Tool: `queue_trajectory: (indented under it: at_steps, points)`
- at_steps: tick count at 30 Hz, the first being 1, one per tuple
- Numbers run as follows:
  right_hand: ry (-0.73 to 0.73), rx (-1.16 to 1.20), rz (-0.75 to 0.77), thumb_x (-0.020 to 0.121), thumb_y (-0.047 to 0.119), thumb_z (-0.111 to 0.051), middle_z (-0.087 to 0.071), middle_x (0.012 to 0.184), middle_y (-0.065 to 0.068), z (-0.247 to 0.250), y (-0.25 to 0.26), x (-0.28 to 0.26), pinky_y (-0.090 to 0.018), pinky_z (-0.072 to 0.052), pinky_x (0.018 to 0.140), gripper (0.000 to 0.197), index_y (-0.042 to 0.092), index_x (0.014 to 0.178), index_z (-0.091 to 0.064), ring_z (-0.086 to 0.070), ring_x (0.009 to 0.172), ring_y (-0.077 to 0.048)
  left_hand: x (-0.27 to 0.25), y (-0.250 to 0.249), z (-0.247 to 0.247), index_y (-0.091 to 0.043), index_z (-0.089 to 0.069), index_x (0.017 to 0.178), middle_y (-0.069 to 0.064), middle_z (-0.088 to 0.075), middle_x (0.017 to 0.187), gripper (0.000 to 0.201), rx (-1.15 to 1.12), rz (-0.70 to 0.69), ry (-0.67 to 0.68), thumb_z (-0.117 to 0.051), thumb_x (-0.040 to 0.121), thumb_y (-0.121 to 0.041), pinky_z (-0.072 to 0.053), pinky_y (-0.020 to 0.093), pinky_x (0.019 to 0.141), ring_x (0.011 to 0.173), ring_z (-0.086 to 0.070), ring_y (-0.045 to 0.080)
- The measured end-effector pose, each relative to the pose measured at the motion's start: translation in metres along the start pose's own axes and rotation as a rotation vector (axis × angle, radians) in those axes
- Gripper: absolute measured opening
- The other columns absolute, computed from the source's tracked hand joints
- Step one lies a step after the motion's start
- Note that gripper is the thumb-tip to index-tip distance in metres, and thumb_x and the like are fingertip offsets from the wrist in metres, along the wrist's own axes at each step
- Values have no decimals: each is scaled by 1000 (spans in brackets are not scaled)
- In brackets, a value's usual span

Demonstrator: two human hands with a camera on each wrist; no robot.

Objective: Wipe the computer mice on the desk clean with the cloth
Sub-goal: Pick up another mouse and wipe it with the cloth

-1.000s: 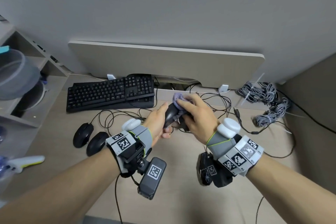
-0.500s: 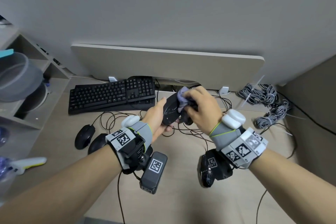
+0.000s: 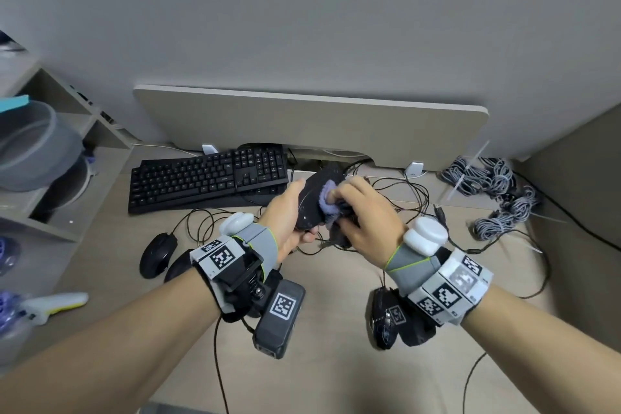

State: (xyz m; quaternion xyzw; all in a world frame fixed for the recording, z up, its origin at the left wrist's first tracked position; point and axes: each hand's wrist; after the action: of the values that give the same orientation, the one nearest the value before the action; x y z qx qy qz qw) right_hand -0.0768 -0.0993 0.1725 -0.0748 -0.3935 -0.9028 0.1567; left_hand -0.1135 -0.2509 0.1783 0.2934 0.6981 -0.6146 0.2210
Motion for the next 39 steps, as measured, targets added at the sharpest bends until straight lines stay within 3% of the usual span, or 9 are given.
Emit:
queue_trajectory:
  at_steps: [3,11,17,22,26,31,34,37,39]
  points:
    - [-61,-12,-112,62,-5,-50,-47,86,5,10,-19,9,-18,-34,64,29,5,88,-56,-50,78,-19,-3,5,-2,-1,-60,99,19,-56,66,48,24,7,7,-38,101,-44,-27,22,43,47,-42,21]
    - [-6,-33,-74,62,4,-44,-50,89,-4,10,-15,4,-39,-42,65,28,10,88,-53,-47,76,-21,-6,6,-3,1,-58,106,18,-55,66,49,59,18,18,-37,101,-43,-27,23,44,49,-41,21]
    - [39,-44,10,64,10,-38,-48,88,-2,4,6,2,-37,-40,61,26,10,87,-51,-45,73,-23,-6,0,-5,-2,-58,103,18,-55,67,44,23,3,-16,-40,100,-42,-28,23,43,48,-42,21]
    - [-41,-38,-116,66,14,-39,-50,89,-4,18,-5,18,-36,-43,62,27,10,88,-54,-51,76,-28,-8,0,-8,-1,-59,100,18,-55,66,47,61,-2,0,-35,102,-42,-27,23,45,48,-42,22]
    - [77,-45,11,64,11,-40,-48,89,-1,10,9,2,-40,-44,60,26,13,88,-51,-48,73,-26,-6,-4,-7,-5,-57,100,18,-54,72,42,68,2,10,-37,101,-42,-28,22,43,48,-43,21]
    - [-13,-11,-93,64,10,-40,-50,89,-6,22,0,19,-39,-44,64,28,9,89,-55,-51,78,-26,-9,-3,-12,-2,-58,103,18,-55,66,43,60,-10,1,-37,101,-41,-28,22,43,47,-43,21]
    - [85,-6,60,63,14,-35,-48,94,-5,10,29,10,-37,-42,60,34,11,92,-53,-48,76,-26,-4,-10,-11,-7,-58,90,13,-59,65,34,-13,-31,-20,-45,99,-38,-40,23,45,48,-52,21]
    - [191,-35,116,68,17,-34,-51,97,-6,8,28,-2,-36,-44,55,34,12,94,-55,-51,74,-29,0,-10,-6,-1,-64,101,19,-69,91,37,-82,-29,-34,-50,97,-35,-55,38,65,73,-65,29]
    - [211,-81,108,71,16,-34,-54,96,-5,12,19,-2,-34,-44,52,32,12,92,-57,-54,73,-30,-3,-8,-7,-3,-63,99,19,-66,85,36,-54,-36,-54,-47,99,-35,-51,35,59,71,-62,30]
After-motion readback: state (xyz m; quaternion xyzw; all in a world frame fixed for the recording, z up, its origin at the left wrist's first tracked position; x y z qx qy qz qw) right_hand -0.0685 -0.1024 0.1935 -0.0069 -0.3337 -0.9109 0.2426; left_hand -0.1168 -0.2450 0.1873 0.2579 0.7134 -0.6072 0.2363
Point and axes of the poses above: each hand's wrist, its own x-axis towards the middle knuckle, its own z-axis out of the back of the hand, y = z × x
